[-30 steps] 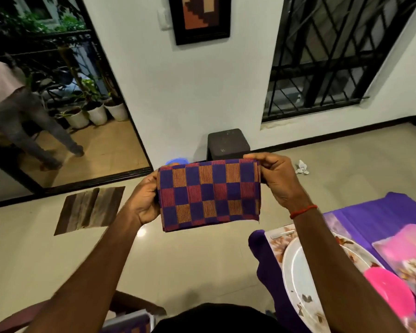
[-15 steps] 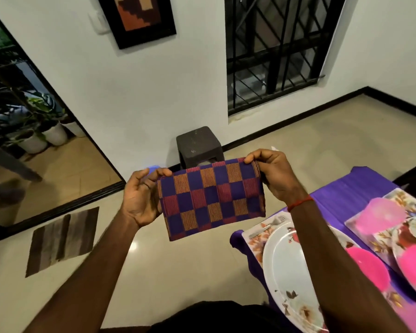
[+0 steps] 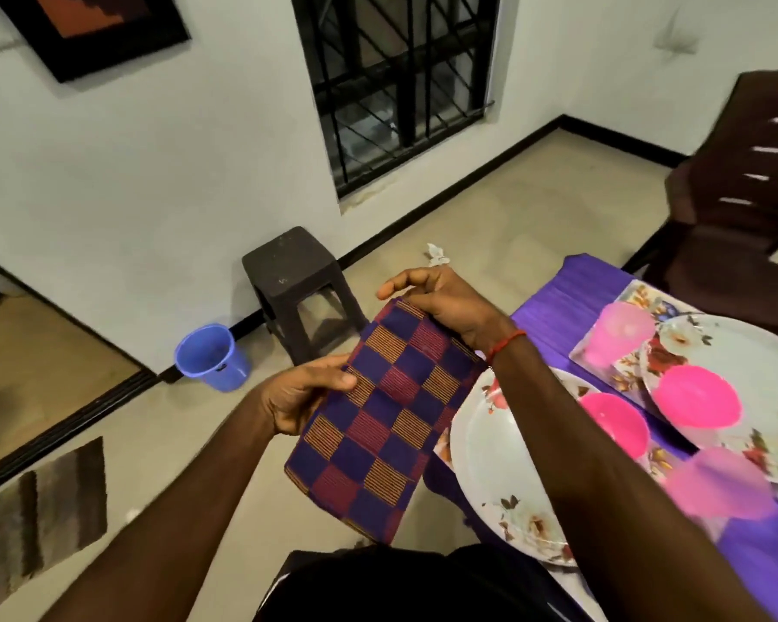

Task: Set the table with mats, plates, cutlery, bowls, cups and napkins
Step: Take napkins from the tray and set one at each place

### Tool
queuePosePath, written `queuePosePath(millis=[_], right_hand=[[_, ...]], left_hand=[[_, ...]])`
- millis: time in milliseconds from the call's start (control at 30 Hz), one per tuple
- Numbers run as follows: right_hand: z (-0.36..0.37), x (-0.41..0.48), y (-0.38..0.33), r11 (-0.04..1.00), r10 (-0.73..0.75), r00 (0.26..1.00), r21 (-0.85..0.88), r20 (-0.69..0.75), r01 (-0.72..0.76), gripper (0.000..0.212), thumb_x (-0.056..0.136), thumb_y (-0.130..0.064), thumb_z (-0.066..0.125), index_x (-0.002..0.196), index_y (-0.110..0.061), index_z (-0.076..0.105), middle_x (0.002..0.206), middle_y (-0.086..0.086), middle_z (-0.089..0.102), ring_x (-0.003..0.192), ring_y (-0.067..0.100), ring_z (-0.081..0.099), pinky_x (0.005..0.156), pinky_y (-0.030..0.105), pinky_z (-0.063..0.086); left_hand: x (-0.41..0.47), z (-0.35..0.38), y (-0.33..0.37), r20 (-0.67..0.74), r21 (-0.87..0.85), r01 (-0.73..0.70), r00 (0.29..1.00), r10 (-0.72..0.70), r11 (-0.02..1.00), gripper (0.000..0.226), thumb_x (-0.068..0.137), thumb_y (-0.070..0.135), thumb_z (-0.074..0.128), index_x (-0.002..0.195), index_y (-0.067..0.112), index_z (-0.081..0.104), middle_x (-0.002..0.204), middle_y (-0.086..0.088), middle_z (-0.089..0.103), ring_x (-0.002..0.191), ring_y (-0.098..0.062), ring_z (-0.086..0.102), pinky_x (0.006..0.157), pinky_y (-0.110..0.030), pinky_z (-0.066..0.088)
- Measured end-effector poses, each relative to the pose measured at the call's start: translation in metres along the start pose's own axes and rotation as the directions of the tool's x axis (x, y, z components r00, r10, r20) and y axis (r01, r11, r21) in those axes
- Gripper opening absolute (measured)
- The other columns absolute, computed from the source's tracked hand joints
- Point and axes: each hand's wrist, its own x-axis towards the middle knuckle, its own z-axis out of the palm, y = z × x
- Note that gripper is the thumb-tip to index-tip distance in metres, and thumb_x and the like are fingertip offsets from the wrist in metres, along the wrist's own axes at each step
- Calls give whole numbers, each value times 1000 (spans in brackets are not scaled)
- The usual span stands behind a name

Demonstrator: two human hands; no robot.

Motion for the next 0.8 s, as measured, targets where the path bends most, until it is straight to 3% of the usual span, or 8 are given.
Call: queuePosePath(millis=[67,167,300,400,467,600,700,800], right_hand=[[-6,0,3,999,47,999,-14,-26,-47,20,95,-5,63,111,-13,72,97,14,76,85,29,70,77,35,58],[-24,-13,17,975,112,986,204,-126,-85,22,97,-9,60,115,-14,72,109,16,71,95,29,65,85,37,54],[-30,-57,56,894,278,864,443,-419,-72,35,101,-38,54,123,-16,69,111,17,70,108,37,60,89,44,51],[7,-90,80,803,419,812,583,-406,-122,62,96,-64,43,130,-15,62,120,17,69,111,35,64,95,47,52],[39,-107,88,727,449,826,676,-340,-118,71,92,-70,40,132,-16,62,118,12,70,111,31,66,97,46,52],[84,-126,77,603,393,829,793,-397,94,58,94,-55,43,130,-16,66,131,15,65,117,33,65,96,49,54],[85,-149,83,691,335,753,691,-566,212,44,103,-29,48,142,-10,50,138,19,59,126,39,58,99,49,52],[86,-176,90,807,323,678,566,-660,167,42,101,-9,52,142,-10,46,136,17,61,123,37,60,99,49,53]], left_hand=[[12,8,5,42,44,-2,999,1,999,71,69,15,92,134,10,62,127,-21,65,108,-35,69,90,-47,60],[22,11,18,108,63,-22,994,15,998,64,68,14,92,127,11,68,121,-20,69,103,-33,71,88,-46,60],[32,7,36,157,44,-22,988,15,999,64,68,12,91,127,10,66,119,-19,69,102,-34,72,84,-46,61],[42,7,44,173,36,-32,985,25,999,67,66,14,93,126,9,65,118,-19,69,101,-34,71,83,-47,61],[52,7,43,179,59,-11,984,0,998,73,64,17,95,128,8,62,119,-20,68,103,-35,70,83,-48,61],[72,21,30,153,212,39,986,-72,977,90,51,29,100,129,9,59,116,-19,72,99,-35,72,79,-46,62],[87,36,14,150,293,90,979,-139,952,80,58,24,95,128,11,59,118,-20,72,98,-36,73,74,-44,63],[96,45,1,204,338,125,958,-202,933,61,74,12,76,132,10,56,127,-23,68,106,-39,70,78,-47,62]])
